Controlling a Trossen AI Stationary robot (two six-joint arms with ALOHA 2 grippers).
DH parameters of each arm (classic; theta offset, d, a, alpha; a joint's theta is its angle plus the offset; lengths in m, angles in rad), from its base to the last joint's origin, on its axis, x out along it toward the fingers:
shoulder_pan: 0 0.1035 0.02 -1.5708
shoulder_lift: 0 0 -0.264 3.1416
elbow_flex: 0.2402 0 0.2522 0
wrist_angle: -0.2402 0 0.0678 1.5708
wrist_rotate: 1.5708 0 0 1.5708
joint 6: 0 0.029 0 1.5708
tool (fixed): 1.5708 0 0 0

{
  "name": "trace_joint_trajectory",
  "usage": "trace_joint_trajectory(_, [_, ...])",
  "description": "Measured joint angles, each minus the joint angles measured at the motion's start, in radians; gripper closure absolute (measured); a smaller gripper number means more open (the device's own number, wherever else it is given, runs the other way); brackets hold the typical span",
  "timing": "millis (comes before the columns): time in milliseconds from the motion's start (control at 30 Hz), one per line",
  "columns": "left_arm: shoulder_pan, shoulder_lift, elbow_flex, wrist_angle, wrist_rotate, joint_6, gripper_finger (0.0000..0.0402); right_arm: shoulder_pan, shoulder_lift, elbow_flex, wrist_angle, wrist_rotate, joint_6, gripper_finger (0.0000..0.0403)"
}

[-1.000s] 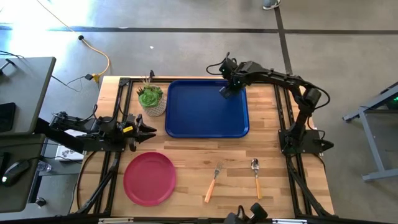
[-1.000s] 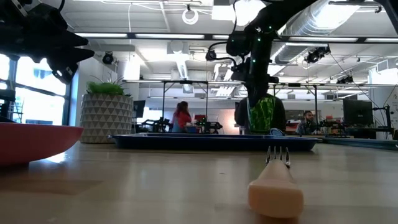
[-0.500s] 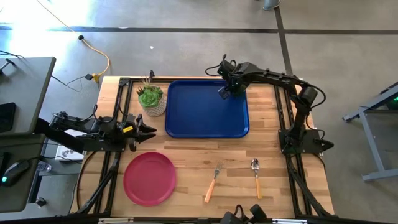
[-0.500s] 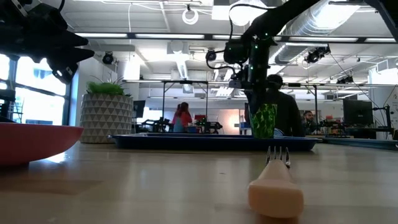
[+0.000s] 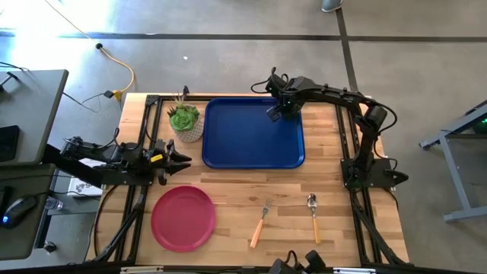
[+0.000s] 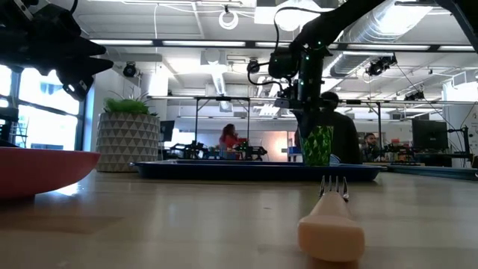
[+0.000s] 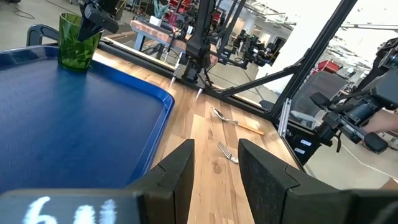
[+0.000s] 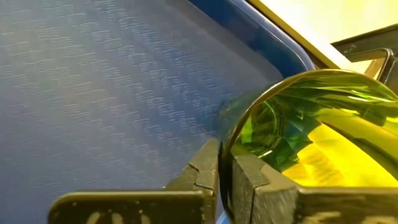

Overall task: Pick and place plate/cup/fork/spoon on tray
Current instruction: Put the green cup on the top right of the blue serving tray, then put the pink plate on the blue serving tray to the bottom left of the green cup

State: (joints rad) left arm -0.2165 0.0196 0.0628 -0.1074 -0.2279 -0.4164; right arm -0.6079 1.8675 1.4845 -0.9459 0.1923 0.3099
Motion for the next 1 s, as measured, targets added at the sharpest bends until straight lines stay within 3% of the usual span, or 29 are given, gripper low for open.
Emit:
trace_joint_trajectory(600, [0.0, 0.0, 0.0, 0.0, 0.0, 0.0, 0.0288, 0.0, -0.007, 0.0, 0.0, -0.002, 0.002, 0.0288])
trace_joint_trajectory(1000, [0.0, 0.0, 0.0, 0.0, 0.0, 0.0, 0.0288, 0.0, -0.074, 0.0, -0.004, -0.009, 0.031, 0.0279])
